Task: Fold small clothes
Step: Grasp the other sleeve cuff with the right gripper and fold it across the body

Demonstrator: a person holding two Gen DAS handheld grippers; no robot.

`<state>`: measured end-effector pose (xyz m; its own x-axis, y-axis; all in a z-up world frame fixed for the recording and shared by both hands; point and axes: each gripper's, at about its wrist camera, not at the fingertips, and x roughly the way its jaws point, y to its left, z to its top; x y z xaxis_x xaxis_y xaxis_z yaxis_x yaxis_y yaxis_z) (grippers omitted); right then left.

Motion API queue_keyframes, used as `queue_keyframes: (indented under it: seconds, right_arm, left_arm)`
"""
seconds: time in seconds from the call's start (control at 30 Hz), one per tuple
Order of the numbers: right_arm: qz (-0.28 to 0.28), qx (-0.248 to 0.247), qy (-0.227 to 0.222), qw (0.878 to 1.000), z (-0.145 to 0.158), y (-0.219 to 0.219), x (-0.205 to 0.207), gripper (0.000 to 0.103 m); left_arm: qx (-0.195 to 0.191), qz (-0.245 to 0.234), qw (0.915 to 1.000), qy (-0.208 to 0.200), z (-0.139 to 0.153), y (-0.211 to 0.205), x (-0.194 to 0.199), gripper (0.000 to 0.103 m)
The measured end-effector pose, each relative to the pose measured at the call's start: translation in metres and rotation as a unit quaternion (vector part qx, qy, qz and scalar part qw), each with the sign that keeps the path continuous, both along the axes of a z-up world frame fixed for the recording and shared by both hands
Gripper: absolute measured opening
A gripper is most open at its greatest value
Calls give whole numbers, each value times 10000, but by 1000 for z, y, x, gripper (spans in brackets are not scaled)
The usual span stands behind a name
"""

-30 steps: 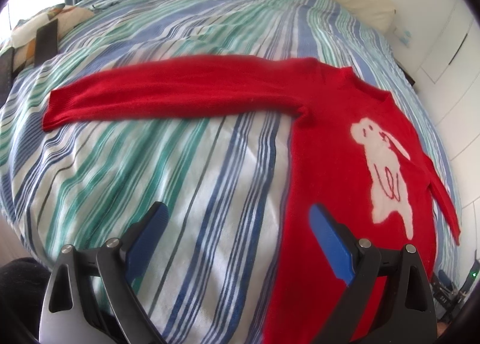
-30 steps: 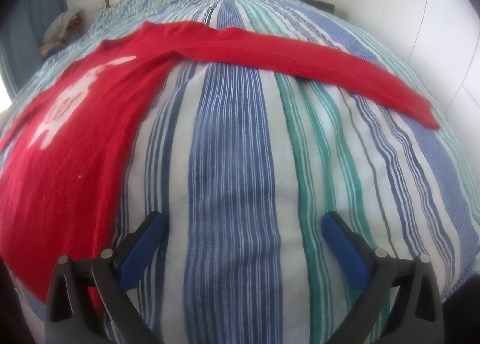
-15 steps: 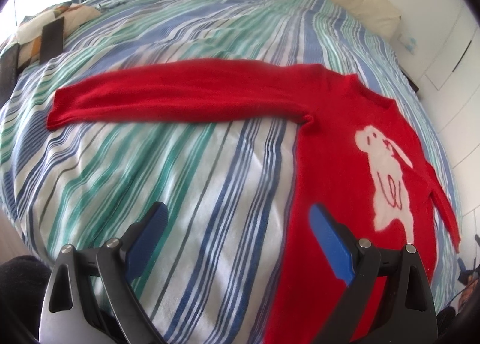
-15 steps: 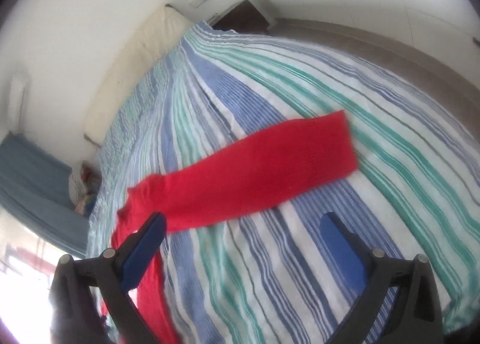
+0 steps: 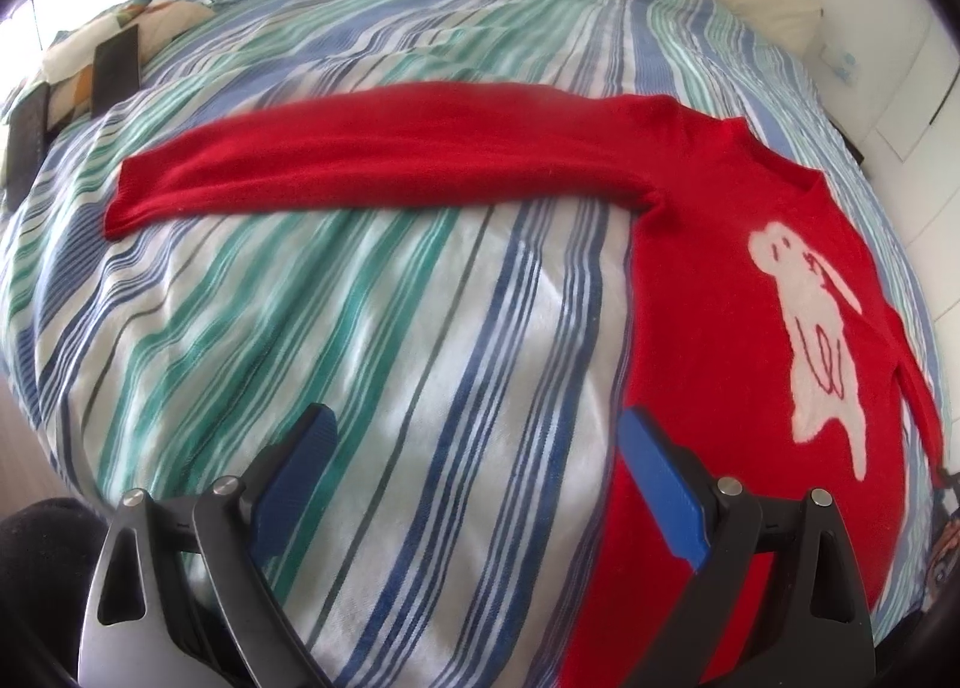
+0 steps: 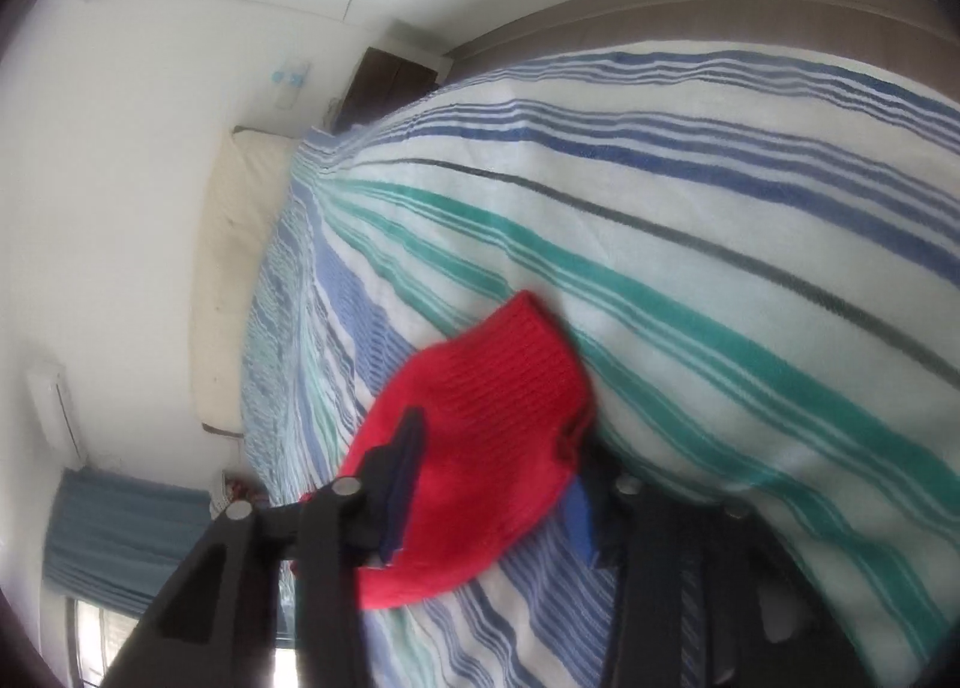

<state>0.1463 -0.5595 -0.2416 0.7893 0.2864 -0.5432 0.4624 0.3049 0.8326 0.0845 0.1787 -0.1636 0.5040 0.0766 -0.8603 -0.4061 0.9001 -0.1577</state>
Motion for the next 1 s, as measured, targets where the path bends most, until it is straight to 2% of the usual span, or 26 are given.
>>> queue_keyframes:
  seconds: [0.03,0.1,0.13,0.2,0.27,0.33,0.4,0.47,0.53,0.6,0.63,0.67,0.7,0.73,0.87,1.0]
  right_arm:
    - [8,16,98,10000,-3,-3,2,3]
    - [65,-14,152,9999,3,-7,5,4]
    - [106,-208,104,9997,17,-6,6,4]
    - [366,-683,-198,9968,59,6,14,4]
    - [793,-1174,-627,9879,115,32,30,4]
    - [1349,-1694,-1106,9700,176,75,48,4]
    - [1937,-2068,-1546,9465,227,129,66,4]
    - [2521,-2216,-1922,9222,265,190,85,4]
    - [3048,-2251,-2181,8994,286,254,105,4]
    - [3525,-2280,-2279,8785,294,315,125,6]
    - [3745,-2306,-2272,8689,290,346,130,11]
    - [4013,-2233,-2205,8605,282,373,138,20]
    - [4325,-2065,-2025,8540,272,397,149,54]
    - [4512,-1883,-1865,8522,256,414,147,77]
    - [4536,-1510,-1796,8598,220,423,132,77]
    - [4391,-1836,-1379,8686,189,386,117,77]
  left_arm:
    - [17,-3,10000,7,0,-1,0,96]
    - [45,-16,10000,-35,2,-1,-2,96]
    - [41,-20,10000,-67,3,-2,-3,96]
    - [-3,-39,9999,-127,5,-2,-3,96]
    - [-62,-73,9998,-187,7,-2,-1,96]
    - [-77,-99,9996,-245,10,-3,1,96]
    - [-28,-107,9995,-312,14,-3,1,96]
    - [45,-90,9993,-369,18,-2,0,96]
    - [93,-53,9992,-393,19,1,-2,96]
    - [58,3,9993,-378,19,6,-4,96]
    - [24,29,9994,-357,18,8,-5,96]
    - [6,60,9994,-339,17,10,-6,96]
    - [9,86,9994,-332,17,12,-7,96]
    - [27,106,9994,-340,18,12,-9,96]
    - [72,139,9990,-414,21,15,-11,96]
    - [-105,158,9992,-343,17,17,-6,96]
